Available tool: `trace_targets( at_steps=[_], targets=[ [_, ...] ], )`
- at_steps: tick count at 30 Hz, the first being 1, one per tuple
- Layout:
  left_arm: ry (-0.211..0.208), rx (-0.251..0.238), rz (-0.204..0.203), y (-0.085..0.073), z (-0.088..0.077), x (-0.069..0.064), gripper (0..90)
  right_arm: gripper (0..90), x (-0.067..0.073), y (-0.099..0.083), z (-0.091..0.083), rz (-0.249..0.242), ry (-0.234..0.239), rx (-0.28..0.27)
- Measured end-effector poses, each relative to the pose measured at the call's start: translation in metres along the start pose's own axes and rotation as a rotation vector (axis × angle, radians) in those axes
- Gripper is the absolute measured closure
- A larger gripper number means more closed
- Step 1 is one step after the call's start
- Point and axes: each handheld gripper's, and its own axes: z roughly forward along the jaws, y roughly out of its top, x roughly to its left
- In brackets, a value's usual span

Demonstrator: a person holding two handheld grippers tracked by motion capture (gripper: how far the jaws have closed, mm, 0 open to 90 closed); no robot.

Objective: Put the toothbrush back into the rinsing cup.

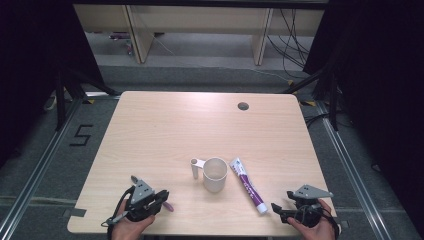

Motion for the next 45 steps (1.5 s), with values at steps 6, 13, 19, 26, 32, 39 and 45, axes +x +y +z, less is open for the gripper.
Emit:
trace_targets(
  at_steps=[6,13,19,26,32,39,45],
  targets=[
    [-0.039,0.048,0.035,-0.003,0.008,-0.004,87.7,25.5,0.0,0.0,0.001,-0.004,0.003,0.002],
    [-0.073,0.089,0.067,-0.009,0.012,-0.007,88.9,26.5,0.0,0.0,0.0,-0.013,0.005,-0.01],
    [-0.076,0.12,0.096,-0.011,0.007,-0.004,89.0,26.5,0.0,0.0,0.0,-0.009,0.007,-0.008],
    [-0.085,0.128,0.1,-0.019,-0.008,0.002,88.9,26.5,0.001,0.0,0.002,0.001,0.021,-0.005],
    [-0.084,0.136,0.113,-0.024,-0.016,0.007,88.4,26.5,0.001,0.0,0.002,-0.004,0.022,-0.004],
    [-0.076,0.142,0.112,-0.033,-0.031,0.018,88.0,26.5,0.003,-0.001,0.003,0.015,0.027,0.004],
    [-0.06,0.098,0.063,-0.033,-0.033,0.022,87.4,26.5,0.002,0.0,0.002,-0.008,0.016,-0.001]
  ],
)
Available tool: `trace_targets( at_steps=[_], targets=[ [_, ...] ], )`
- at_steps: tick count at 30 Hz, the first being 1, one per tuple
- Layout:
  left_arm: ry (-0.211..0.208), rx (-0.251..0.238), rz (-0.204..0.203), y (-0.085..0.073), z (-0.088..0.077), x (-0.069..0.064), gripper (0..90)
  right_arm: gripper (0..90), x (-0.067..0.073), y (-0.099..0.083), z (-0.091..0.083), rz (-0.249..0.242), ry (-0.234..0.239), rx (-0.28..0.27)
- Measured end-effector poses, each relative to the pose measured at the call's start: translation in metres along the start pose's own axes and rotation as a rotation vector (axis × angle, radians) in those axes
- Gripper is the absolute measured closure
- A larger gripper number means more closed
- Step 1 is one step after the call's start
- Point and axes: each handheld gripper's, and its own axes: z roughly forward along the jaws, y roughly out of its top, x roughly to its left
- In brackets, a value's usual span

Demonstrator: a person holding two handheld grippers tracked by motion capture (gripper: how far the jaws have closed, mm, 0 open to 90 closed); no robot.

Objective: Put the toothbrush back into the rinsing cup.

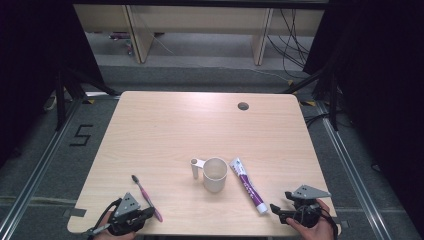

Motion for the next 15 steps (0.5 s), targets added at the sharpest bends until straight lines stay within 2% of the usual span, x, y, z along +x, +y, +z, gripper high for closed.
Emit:
trace_targets(
  at_steps=[1,2,3,4,6,7,8,11,12,15],
  targets=[
    [-0.007,-0.004,0.01,0.003,-0.001,-0.001,87.7,26.6,0.0,0.0,0.0,0.0,0.0,0.0],
    [-0.009,-0.022,0.001,0.006,0.0,-0.003,88.0,26.5,0.0,0.0,0.0,0.002,0.001,0.003],
    [-0.009,-0.022,0.001,0.006,0.0,-0.003,88.4,26.5,0.0,0.0,0.0,0.002,0.001,0.003],
    [-0.015,-0.004,0.028,0.011,0.0,-0.006,88.9,26.5,0.0,0.0,0.0,0.004,0.003,0.005],
    [-0.017,-0.003,0.031,0.012,0.002,-0.008,89.1,26.6,0.0,0.0,0.0,0.002,0.003,0.006],
    [-0.025,-0.001,0.035,0.013,0.005,-0.009,89.1,26.6,0.001,0.0,0.0,0.022,0.004,0.009],
    [-0.025,-0.001,0.035,0.013,0.005,-0.009,89.1,26.6,-0.001,0.0,0.001,0.003,0.008,0.001],
    [-0.017,0.003,0.021,0.012,0.008,-0.009,88.2,26.6,-0.001,0.0,0.001,0.001,0.015,0.002],
    [-0.006,0.006,0.002,0.012,0.007,-0.007,86.1,26.5,-0.001,0.0,0.001,0.005,0.014,0.002],
    [0.014,0.015,-0.015,0.012,0.006,-0.005,79.8,26.6,0.0,0.0,0.001,0.006,0.014,0.003]
  ],
)
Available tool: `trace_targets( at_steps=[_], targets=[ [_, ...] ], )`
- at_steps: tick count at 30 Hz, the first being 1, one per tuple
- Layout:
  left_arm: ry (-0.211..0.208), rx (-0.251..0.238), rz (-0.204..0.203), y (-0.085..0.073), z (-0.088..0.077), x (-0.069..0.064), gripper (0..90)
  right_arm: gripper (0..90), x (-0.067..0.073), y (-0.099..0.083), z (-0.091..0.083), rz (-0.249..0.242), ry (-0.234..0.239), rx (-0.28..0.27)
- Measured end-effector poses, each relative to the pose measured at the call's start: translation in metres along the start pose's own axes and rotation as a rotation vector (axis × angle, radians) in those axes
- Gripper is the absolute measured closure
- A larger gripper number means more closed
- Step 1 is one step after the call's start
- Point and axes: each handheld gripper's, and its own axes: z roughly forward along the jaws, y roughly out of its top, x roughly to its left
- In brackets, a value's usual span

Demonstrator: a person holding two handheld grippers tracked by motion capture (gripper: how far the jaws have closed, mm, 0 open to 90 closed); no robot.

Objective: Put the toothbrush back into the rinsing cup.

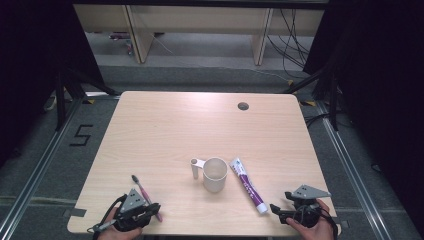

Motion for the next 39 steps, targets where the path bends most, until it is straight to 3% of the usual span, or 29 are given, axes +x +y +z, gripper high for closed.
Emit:
trace_targets(
  at_steps=[4,5,6,7,8,9,10,14,15,16,20,22,23,24,30,32,35,36,37,39],
  targets=[
    [0.054,0.0,-0.053,0.001,-0.005,0.008,71.8,26.6,0.0,0.0,0.0,-0.001,0.001,0.001],
    [0.064,-0.005,-0.07,0.001,-0.006,0.009,70.4,26.6,0.002,0.0,-0.001,0.024,-0.001,0.015],
    [0.077,-0.001,-0.082,0.002,-0.008,0.011,60.2,26.6,0.002,0.0,0.0,0.01,0.001,0.011],
    [0.09,0.001,-0.106,0.004,-0.01,0.014,57.9,26.6,0.0,0.0,0.0,-0.024,-0.009,0.004],
    [0.09,0.001,-0.106,0.004,-0.01,0.014,57.2,26.6,0.003,0.0,0.001,0.0,0.003,0.012],
    [0.091,0.012,-0.114,0.005,-0.011,0.016,54.1,26.5,0.001,0.0,0.001,-0.032,-0.014,0.004],
    [0.097,0.03,-0.149,0.007,-0.01,0.018,50.1,26.6,0.002,0.0,0.002,-0.024,0.005,0.005],
    [0.113,0.052,-0.177,0.01,-0.008,0.021,41.9,26.6,0.002,0.0,0.001,-0.005,0.0,0.007],
    [0.116,0.068,-0.18,0.01,-0.007,0.022,39.9,26.5,0.001,0.0,0.0,-0.026,-0.016,0.003],
    [0.116,0.08,-0.186,0.011,-0.005,0.023,37.8,26.6,0.001,0.0,0.001,-0.017,0.005,0.004],
    [0.124,0.097,-0.208,0.012,0.0,0.027,35.8,26.6,0.003,0.0,0.001,0.003,-0.005,0.011],
    [0.123,0.113,-0.196,0.013,0.005,0.027,35.6,26.6,0.001,0.0,0.001,-0.029,0.002,0.004],
    [0.124,0.123,-0.191,0.014,0.006,0.027,35.6,26.5,0.003,0.0,0.001,-0.003,0.002,0.009],
    [0.124,0.123,-0.191,0.014,0.006,0.027,35.6,26.5,0.001,0.0,0.001,-0.027,-0.006,0.005],
    [0.13,0.147,-0.154,0.018,0.014,0.024,37.1,26.5,0.001,0.0,0.001,-0.025,-0.006,0.005],
    [0.14,0.154,-0.142,0.019,0.016,0.023,40.6,26.6,0.001,0.0,0.002,-0.022,0.016,0.002],
    [0.144,0.173,-0.096,0.021,0.018,0.023,43.3,26.6,0.001,0.0,0.001,-0.031,-0.011,0.003],
    [0.144,0.173,-0.096,0.021,0.018,0.023,43.6,26.6,0.001,0.0,0.001,-0.031,-0.011,0.003],
    [0.147,0.186,-0.057,0.023,0.019,0.023,44.3,26.5,0.002,0.0,0.001,-0.007,0.003,0.002],
    [0.146,0.201,-0.041,0.024,0.019,0.025,47.3,26.5,0.0,0.0,0.001,-0.019,0.003,0.006]
  ],
)
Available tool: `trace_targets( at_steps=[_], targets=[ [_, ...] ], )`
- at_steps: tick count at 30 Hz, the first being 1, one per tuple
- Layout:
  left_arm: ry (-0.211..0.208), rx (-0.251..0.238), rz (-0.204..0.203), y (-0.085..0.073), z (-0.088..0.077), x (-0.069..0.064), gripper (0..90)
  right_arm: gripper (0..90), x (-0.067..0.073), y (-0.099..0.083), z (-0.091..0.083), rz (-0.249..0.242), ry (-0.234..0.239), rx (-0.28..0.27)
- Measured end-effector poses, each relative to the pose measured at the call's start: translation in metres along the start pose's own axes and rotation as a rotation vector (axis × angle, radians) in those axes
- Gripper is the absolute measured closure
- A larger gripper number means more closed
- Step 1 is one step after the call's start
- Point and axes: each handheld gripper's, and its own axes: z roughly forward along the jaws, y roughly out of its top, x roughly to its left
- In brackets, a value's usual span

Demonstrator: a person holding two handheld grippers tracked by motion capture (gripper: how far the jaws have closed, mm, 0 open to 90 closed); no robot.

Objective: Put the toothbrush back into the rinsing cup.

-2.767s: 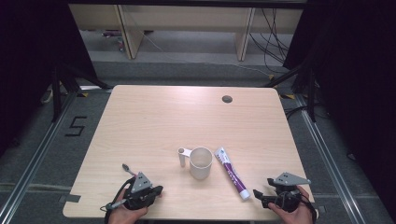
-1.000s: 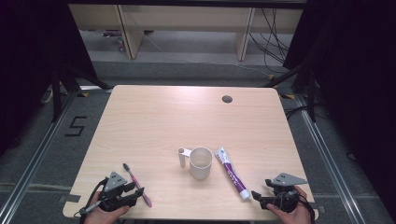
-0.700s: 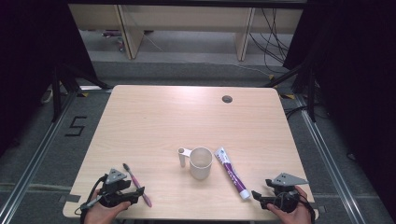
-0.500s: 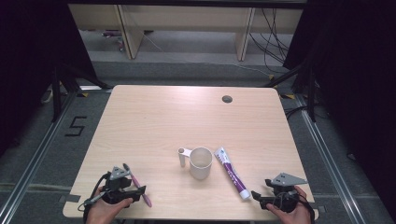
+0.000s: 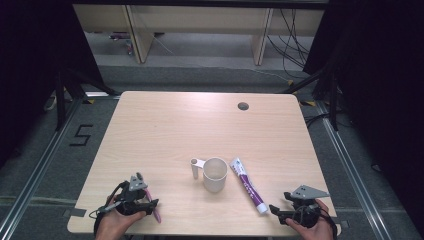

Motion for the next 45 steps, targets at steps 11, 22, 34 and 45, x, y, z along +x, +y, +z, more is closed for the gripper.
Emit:
trace_targets(
  at_steps=[11,22,34,45],
  targets=[
    [-0.023,0.054,0.08,0.006,0.002,0.004,66.0,26.5,0.0,0.0,-0.001,0.021,0.001,-0.006],
    [-0.041,0.135,0.153,0.018,0.005,0.005,73.8,26.4,-0.003,0.0,0.0,-0.018,-0.003,-0.017],
    [-0.07,0.285,0.219,0.036,0.009,0.004,81.2,26.4,-0.001,0.0,0.001,-0.015,0.0,-0.005],
    [-0.077,0.401,0.251,0.05,0.015,0.002,81.4,26.5,-0.001,0.0,0.001,-0.016,0.005,-0.005]
  ],
)
